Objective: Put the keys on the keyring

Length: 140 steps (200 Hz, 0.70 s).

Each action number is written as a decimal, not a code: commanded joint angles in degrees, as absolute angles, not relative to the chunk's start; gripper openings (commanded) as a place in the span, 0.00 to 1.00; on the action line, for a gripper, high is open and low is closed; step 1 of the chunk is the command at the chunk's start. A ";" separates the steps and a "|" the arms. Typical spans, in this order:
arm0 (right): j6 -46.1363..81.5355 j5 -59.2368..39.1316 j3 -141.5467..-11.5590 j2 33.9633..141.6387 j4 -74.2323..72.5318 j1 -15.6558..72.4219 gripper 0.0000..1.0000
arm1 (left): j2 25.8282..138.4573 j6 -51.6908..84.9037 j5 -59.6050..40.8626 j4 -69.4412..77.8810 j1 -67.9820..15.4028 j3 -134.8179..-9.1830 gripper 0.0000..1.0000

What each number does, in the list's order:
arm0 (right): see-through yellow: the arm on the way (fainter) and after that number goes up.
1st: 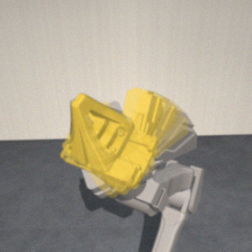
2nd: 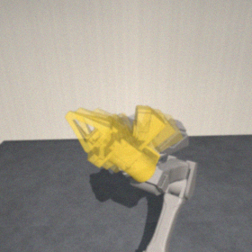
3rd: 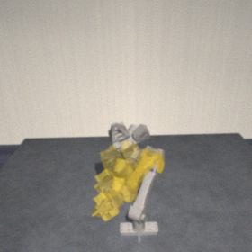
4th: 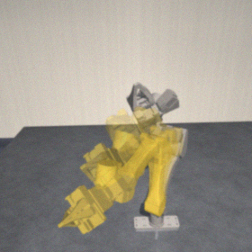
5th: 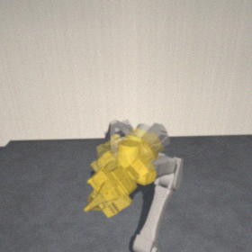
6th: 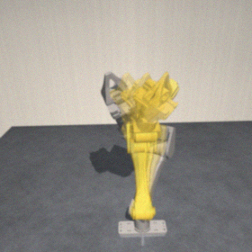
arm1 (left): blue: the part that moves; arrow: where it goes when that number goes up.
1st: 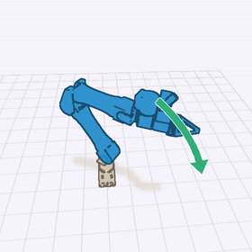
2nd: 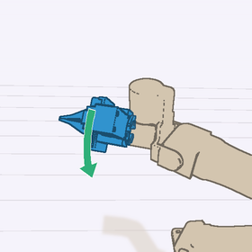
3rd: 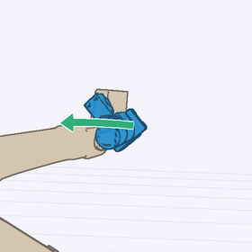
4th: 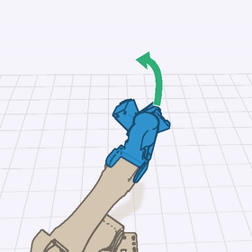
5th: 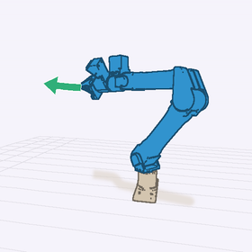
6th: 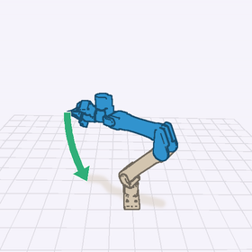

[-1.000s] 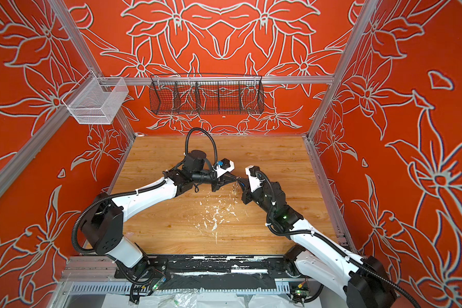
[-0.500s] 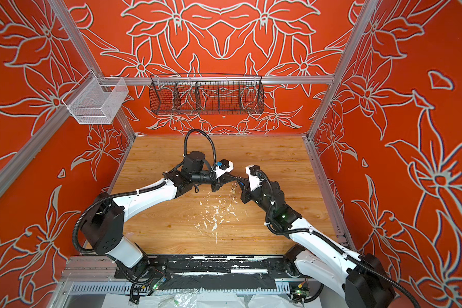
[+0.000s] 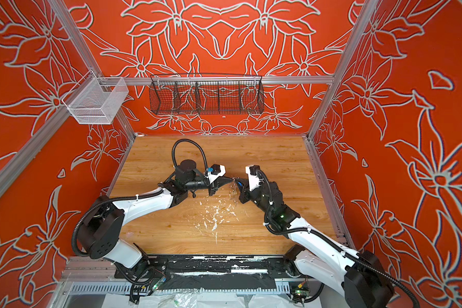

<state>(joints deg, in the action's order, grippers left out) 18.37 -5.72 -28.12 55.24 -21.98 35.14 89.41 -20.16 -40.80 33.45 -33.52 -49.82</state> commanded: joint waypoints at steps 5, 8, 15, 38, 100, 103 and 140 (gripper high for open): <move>19.91 -3.35 -27.86 55.89 -26.25 34.01 0.00 | 87.80 -18.24 -42.26 40.82 -32.52 -48.30 0.00; 19.83 -3.42 -27.81 55.90 -26.43 34.01 0.00 | 87.89 -18.21 -42.35 40.69 -32.52 -48.46 0.00; 19.70 -3.68 -27.81 55.82 -26.70 34.08 0.00 | 88.06 -18.24 -42.45 39.81 -32.46 -48.96 0.00; 18.75 -3.87 -28.08 54.56 -25.62 34.11 0.00 | 88.28 -18.21 -41.72 37.48 -32.43 -50.18 0.08; 16.09 -4.68 -27.28 52.61 -25.17 34.10 0.00 | 89.38 -19.07 -41.92 32.52 -32.52 -52.98 0.27; 15.91 -4.86 -27.37 52.58 -25.03 34.10 0.00 | 89.38 -19.17 -41.88 32.32 -32.53 -53.06 0.27; 14.03 -6.78 -27.66 52.03 -24.29 34.21 0.00 | 89.99 -20.64 -41.01 27.51 -32.67 -55.35 0.27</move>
<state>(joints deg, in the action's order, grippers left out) 16.21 -5.41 -28.10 53.15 -22.87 34.35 89.41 -18.72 -40.82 31.05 -32.67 -53.30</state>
